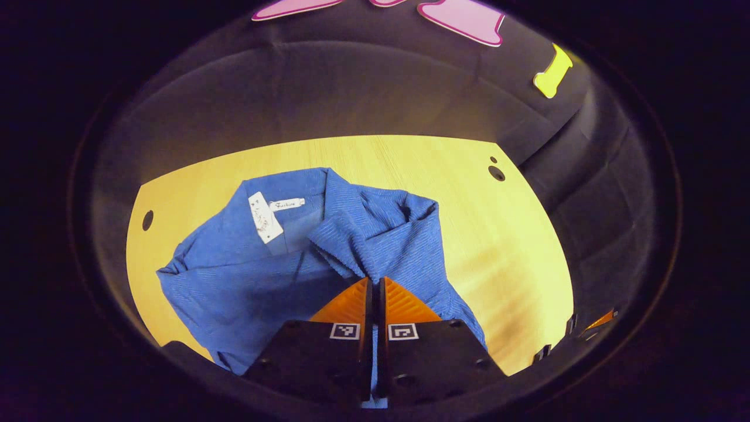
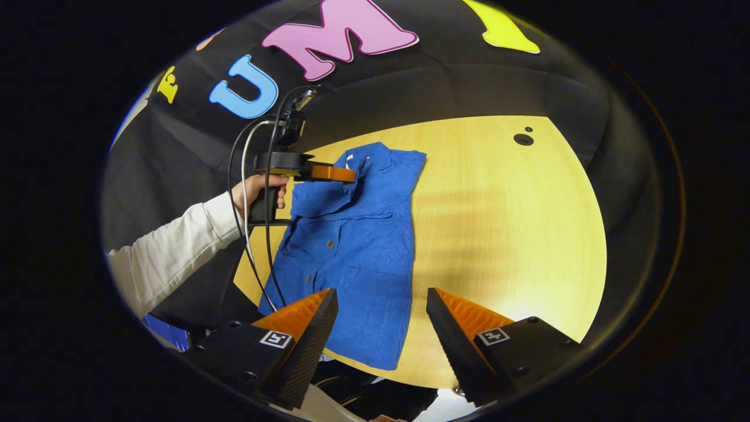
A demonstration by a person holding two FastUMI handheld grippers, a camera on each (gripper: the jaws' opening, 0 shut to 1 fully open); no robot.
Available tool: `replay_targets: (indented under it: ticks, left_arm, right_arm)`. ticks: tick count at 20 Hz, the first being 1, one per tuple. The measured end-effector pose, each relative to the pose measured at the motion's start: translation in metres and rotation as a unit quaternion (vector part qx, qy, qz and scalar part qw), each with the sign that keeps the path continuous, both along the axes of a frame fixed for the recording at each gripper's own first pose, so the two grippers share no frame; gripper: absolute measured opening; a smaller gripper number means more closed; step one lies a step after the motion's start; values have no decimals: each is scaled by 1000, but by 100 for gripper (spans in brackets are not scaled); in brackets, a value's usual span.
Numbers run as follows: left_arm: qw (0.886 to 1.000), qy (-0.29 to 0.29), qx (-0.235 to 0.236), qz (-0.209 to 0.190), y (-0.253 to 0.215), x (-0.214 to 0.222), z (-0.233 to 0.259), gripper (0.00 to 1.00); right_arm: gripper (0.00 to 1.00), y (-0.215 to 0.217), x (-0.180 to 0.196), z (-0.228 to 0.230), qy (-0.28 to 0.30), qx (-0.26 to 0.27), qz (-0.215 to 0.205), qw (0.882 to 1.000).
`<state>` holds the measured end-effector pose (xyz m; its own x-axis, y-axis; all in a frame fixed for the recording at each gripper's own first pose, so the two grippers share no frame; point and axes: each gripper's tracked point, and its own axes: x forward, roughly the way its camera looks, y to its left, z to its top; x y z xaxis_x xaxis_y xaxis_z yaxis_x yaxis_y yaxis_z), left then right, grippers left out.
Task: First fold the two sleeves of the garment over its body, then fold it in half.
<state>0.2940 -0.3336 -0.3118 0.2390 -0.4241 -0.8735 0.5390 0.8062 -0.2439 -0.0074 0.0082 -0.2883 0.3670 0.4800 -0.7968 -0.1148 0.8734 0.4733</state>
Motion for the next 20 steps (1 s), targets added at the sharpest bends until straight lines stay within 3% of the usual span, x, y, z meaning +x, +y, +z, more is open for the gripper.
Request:
replay_targets:
  ticks: [2,6,7,9,11,14,15,20]
  left_arm:
    - [999,23,-38,6,-20,-8,-1,14]
    - [996,6,-82,16,-40,-10,8,77]
    - [995,-4,-96,25,-35,-13,18,84]
    - [994,-16,-100,41,-5,-30,36,85]
    - [994,-39,-74,63,41,-49,44,85]
    - [992,-62,-34,107,123,-102,56,82]
    - [990,-64,-27,126,148,-124,56,85]
    - [978,-15,54,199,268,-231,-1,85]
  right_arm:
    - [98,-6,3,-8,6,2,-1,1000]
    - [98,-10,12,-22,18,10,-5,1000]
    - [98,-9,12,-23,19,12,-5,1000]
    - [98,-5,12,-32,24,10,-3,1000]
    - [98,-3,9,-45,32,-7,4,999]
    - [98,15,-2,-56,41,-8,16,999]
    - [98,20,-6,-63,44,-13,14,999]
    - [99,43,-37,-91,83,-44,-7,996]
